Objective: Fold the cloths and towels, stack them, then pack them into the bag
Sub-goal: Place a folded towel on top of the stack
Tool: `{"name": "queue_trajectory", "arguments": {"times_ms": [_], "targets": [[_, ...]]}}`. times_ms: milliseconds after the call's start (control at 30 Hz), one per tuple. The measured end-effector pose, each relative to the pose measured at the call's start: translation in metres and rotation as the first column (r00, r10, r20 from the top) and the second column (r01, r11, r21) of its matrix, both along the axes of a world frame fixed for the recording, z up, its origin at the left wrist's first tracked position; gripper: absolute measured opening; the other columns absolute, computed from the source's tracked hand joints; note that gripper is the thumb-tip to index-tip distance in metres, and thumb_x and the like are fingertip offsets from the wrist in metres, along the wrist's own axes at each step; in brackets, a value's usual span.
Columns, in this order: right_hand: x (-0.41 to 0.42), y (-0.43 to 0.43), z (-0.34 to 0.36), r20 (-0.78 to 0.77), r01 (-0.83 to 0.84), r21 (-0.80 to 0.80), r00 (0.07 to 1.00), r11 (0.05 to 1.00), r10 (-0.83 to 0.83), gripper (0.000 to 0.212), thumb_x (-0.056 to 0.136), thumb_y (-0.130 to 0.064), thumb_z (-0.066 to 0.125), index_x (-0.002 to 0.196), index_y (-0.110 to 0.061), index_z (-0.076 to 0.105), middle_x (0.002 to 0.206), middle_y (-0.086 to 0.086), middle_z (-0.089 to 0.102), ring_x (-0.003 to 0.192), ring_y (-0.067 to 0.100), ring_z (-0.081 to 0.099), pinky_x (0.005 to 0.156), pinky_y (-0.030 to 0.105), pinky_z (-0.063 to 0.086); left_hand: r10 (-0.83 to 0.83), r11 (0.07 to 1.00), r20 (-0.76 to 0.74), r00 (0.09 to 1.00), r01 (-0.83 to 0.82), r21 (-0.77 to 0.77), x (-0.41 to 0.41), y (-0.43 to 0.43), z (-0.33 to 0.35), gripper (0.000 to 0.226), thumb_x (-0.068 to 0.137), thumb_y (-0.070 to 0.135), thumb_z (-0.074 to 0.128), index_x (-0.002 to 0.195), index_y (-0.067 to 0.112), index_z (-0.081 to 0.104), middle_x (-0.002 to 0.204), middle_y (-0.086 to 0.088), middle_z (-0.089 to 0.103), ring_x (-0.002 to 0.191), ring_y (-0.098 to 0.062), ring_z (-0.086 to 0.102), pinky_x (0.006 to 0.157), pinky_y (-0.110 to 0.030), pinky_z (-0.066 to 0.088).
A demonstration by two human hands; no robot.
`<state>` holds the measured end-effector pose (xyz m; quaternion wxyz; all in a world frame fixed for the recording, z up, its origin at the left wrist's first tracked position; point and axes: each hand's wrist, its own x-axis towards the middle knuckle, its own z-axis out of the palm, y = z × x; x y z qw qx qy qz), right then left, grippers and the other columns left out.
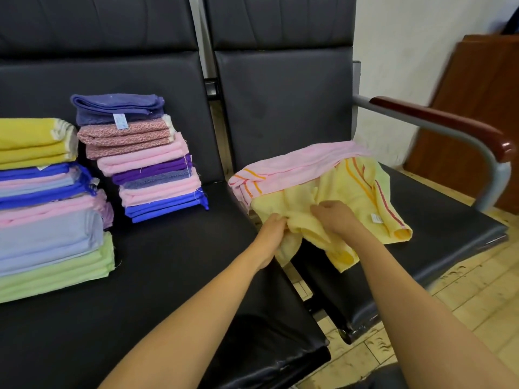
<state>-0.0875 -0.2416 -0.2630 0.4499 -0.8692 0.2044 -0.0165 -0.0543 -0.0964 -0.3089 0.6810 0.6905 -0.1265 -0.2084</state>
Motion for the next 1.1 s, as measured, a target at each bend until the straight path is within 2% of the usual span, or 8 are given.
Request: {"name": "queue_trajectory", "arguments": {"times_ms": [133, 233, 333, 533, 700, 833, 900, 1100], "targets": [[0.001, 0.004, 0.014, 0.179, 0.028, 0.333, 0.979, 0.943, -0.093, 0.024, 0.088, -0.026, 0.051, 0.071, -0.011, 0.058, 0.068, 0.003, 0.049, 0.067, 0.020, 0.046, 0.061, 0.029, 0.036, -0.012, 0.997, -0.033, 0.999, 0.009, -0.076, 0.000, 0.007, -0.002, 0.035, 0.093, 0.010, 0.055, 0.123, 0.024, 0.043, 0.127, -0.003, 0.052, 0.116, -0.019, 0.053, 0.095, -0.031, 0.049], [0.008, 0.002, 0.009, 0.095, 0.067, 0.145, 0.992, 0.987, -0.082, 0.042, 0.097, -0.035, 0.045, 0.107, 0.001, 0.062, 0.103, 0.016, 0.063, 0.099, 0.030, 0.059, 0.081, 0.034, 0.043, -0.228, 0.917, 0.179, 0.957, 0.150, 0.369, -0.006, 0.002, -0.001, 0.073, 0.084, 0.013, 0.069, 0.144, 0.028, 0.031, 0.135, -0.004, 0.032, 0.129, -0.022, 0.035, 0.104, -0.027, 0.036], [0.006, 0.002, -0.002, -0.183, 0.006, -0.174, 0.982, 0.985, -0.038, 0.052, 0.100, -0.028, 0.040, 0.143, 0.000, 0.031, 0.139, 0.020, 0.045, 0.125, 0.034, 0.045, 0.090, 0.032, 0.037, -0.312, 0.737, 0.264, 0.912, 0.057, 0.674, -0.011, -0.006, -0.001, 0.041, 0.089, 0.028, 0.059, 0.130, 0.025, 0.055, 0.141, -0.009, 0.017, 0.135, -0.031, 0.015, 0.114, -0.036, 0.021], [0.002, -0.007, -0.010, -0.434, -0.246, -0.514, 0.901, 0.822, -0.002, 0.024, 0.094, -0.019, 0.040, 0.103, -0.001, 0.054, 0.127, 0.020, 0.049, 0.108, 0.033, 0.046, 0.082, 0.034, 0.036, -0.146, 0.962, 0.105, 0.984, 0.116, 0.248, -0.014, 0.001, 0.003, 0.026, 0.095, 0.025, 0.046, 0.119, 0.022, 0.056, 0.125, 0.001, 0.058, 0.119, -0.015, 0.052, 0.107, -0.037, 0.041], [0.006, -0.010, -0.012, -0.303, -0.031, -0.354, 0.949, 0.935, -0.083, 0.022, 0.089, -0.013, 0.046, 0.072, -0.002, 0.056, 0.066, 0.013, 0.058, 0.060, 0.027, 0.057, 0.063, 0.029, 0.049, 0.012, 0.995, -0.090, 0.996, -0.021, -0.100, -0.009, 0.011, 0.013, 0.015, 0.096, 0.022, 0.053, 0.102, 0.020, 0.066, 0.099, 0.000, 0.071, 0.099, -0.017, 0.066, 0.091, -0.034, 0.053], [0.001, -0.009, -0.016, -0.353, -0.001, -0.421, 0.921, 0.907, -0.163, 0.064, 0.091, -0.030, 0.056, 0.144, -0.009, 0.026, 0.150, 0.021, 0.022, 0.119, 0.037, 0.048, 0.093, 0.044, 0.044, 0.114, 0.968, -0.344, 0.932, -0.182, -0.174, -0.008, 0.018, 0.021, 0.015, 0.098, 0.020, 0.052, 0.104, 0.015, 0.064, 0.098, -0.007, 0.069, 0.092, -0.022, 0.065, 0.076, -0.033, 0.055], [-0.002, -0.003, -0.012, -0.444, -0.122, -0.411, 0.892, 0.903, -0.082, 0.061, 0.094, -0.027, 0.054, 0.143, -0.005, 0.025, 0.152, 0.019, 0.013, 0.120, 0.033, 0.044, 0.082, 0.039, 0.043, 0.146, 0.962, -0.390, 0.909, -0.223, -0.160, -0.008, 0.023, 0.027, 0.014, 0.098, 0.019, 0.050, 0.102, 0.014, 0.063, 0.094, -0.007, 0.067, 0.087, -0.021, 0.064, 0.070, -0.032, 0.054], [-0.007, 0.019, 0.010, -0.278, -0.094, -0.211, 0.960, 0.973, 0.033, 0.020, 0.092, -0.016, 0.049, 0.077, -0.005, 0.052, 0.066, 0.009, 0.049, 0.056, 0.020, 0.045, 0.052, 0.029, 0.036, 0.201, 0.914, -0.516, 0.832, -0.350, -0.207, -0.017, 0.039, 0.049, 0.023, 0.097, 0.027, 0.053, 0.113, 0.012, 0.060, 0.099, -0.012, 0.067, 0.090, -0.027, 0.063, 0.078, -0.038, 0.052]]}}
